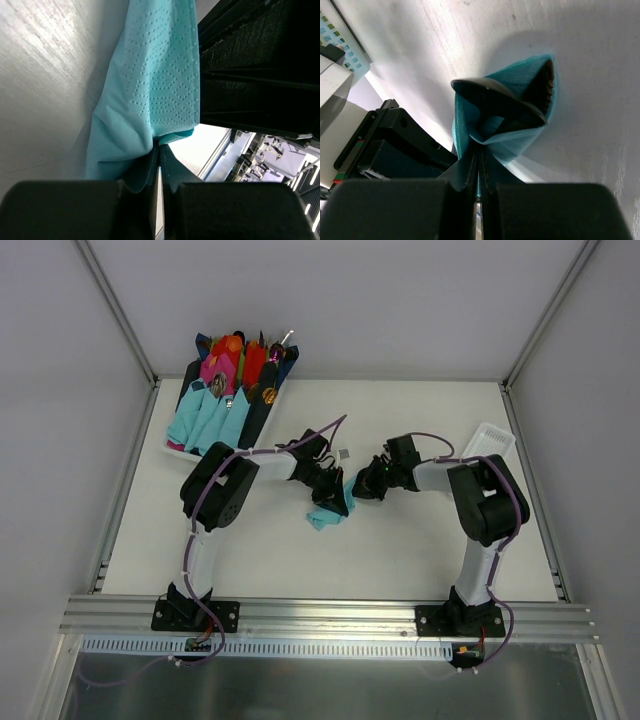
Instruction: Place the utensils on the paper napkin and roll it up
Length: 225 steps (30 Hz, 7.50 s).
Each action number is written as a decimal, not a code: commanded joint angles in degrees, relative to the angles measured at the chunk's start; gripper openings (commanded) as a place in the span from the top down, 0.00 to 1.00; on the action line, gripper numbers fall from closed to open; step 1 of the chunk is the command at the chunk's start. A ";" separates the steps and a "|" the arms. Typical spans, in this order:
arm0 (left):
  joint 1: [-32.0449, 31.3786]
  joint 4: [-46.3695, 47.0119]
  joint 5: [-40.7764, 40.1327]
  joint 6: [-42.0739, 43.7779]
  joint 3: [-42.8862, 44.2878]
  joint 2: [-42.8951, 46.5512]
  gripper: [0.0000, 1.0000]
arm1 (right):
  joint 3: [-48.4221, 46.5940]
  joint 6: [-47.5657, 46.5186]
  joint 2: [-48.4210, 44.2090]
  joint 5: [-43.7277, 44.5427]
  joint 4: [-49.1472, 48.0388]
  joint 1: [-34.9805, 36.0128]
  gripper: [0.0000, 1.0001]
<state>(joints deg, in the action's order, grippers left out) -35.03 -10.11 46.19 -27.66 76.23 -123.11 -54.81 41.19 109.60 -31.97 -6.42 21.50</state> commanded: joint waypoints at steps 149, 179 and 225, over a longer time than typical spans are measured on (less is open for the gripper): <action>4.88 3.95 7.24 6.83 -2.92 4.64 0.98 | -24.29 -44.96 9.22 6.13 41.04 1.44 0.80; 5.93 19.07 4.96 -5.92 -14.79 -3.36 1.00 | -13.58 -24.23 -0.36 -4.15 11.72 -5.68 0.63; 6.64 17.67 4.34 -5.74 -13.30 -3.72 1.00 | -21.92 -30.73 10.02 7.71 33.75 0.30 0.66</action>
<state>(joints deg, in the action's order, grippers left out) -28.80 12.75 58.04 -36.71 64.05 -123.46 -76.86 12.51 117.10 -29.28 21.52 20.69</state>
